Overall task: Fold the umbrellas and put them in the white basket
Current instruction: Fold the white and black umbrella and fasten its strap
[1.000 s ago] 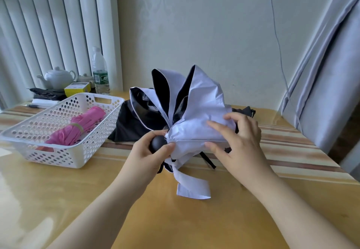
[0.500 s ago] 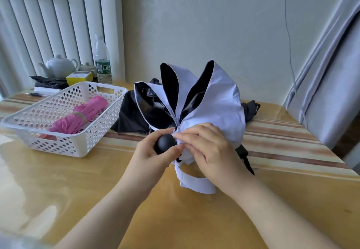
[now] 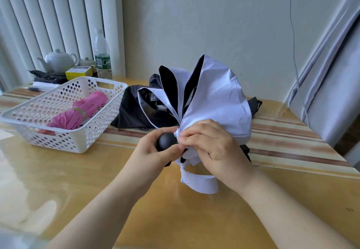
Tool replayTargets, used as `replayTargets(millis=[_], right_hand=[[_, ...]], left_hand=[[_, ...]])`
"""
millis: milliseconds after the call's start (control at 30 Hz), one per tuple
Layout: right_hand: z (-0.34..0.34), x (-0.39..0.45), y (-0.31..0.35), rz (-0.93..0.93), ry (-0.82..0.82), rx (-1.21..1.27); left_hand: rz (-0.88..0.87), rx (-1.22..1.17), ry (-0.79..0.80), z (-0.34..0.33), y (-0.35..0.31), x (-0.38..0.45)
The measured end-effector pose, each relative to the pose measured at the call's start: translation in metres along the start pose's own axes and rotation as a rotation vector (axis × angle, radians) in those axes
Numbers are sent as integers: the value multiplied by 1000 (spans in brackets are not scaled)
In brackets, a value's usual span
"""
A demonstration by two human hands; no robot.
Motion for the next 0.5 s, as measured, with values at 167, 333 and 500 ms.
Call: replayTargets(millis=[167, 333, 500], right_hand=[[-2, 3, 2, 15, -7, 7], [5, 5, -6, 104, 27, -235], [26, 4, -24, 83, 92, -596]], left_hand=[[42, -67, -64, -2, 3, 1], [106, -217, -131, -5, 4, 1], [130, -242, -121, 3, 4, 6]])
Point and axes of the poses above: each hand's wrist, its own x-axis towards the middle knuckle, its own z-axis out of the back of the hand, y = z × x, the point moved 1 cm from there along x, towards the middle knuckle, and after that the axes turned 14 degrees about -z, right-handed, at the moved point
